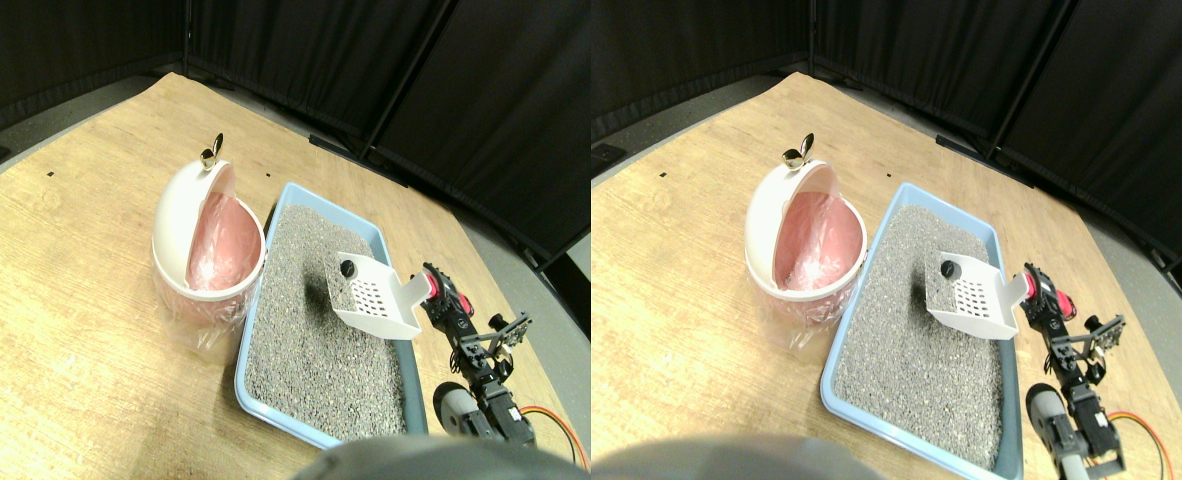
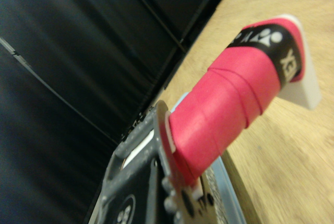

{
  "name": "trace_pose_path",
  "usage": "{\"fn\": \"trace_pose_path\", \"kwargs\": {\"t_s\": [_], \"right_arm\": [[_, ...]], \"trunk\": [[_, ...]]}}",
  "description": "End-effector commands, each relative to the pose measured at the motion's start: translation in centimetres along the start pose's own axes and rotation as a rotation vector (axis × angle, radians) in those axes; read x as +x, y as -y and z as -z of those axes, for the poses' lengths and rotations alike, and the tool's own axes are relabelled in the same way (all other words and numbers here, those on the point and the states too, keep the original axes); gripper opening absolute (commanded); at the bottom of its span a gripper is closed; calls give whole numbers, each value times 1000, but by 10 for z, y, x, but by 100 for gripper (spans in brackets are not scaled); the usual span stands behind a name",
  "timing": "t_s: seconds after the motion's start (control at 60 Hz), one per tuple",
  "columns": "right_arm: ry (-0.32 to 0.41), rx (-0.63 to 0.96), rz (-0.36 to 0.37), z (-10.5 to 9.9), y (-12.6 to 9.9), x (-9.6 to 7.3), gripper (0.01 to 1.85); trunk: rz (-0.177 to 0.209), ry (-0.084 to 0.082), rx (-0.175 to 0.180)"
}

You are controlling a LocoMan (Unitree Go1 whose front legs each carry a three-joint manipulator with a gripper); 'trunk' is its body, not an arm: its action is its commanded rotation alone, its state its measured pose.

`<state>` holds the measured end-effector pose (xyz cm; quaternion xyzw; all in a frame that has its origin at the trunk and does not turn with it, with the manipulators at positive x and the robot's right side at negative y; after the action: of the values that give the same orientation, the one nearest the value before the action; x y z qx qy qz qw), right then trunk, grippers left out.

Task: Scoop (unimanual)

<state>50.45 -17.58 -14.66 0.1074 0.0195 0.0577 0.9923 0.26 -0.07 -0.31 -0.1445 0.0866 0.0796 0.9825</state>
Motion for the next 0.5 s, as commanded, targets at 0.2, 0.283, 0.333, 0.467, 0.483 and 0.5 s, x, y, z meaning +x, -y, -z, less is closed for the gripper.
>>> {"fn": "trace_pose_path", "kwargs": {"t_s": [0.2,0.283,0.333,0.467,0.483,0.5], "right_arm": [[165,239,-17,-19,7,-3,6],[176,283,-10,-19,9,-4,6],[166,322,-5,-19,9,-4,6],[176,392,14,-20,7,-5,6],[168,443,30,-20,7,-5,6],[166,470,44,-20,6,-5,6]], "trunk": [[0,35,1],[3,36,6],[5,36,7],[7,40,11],[7,40,12],[7,40,13]]}}
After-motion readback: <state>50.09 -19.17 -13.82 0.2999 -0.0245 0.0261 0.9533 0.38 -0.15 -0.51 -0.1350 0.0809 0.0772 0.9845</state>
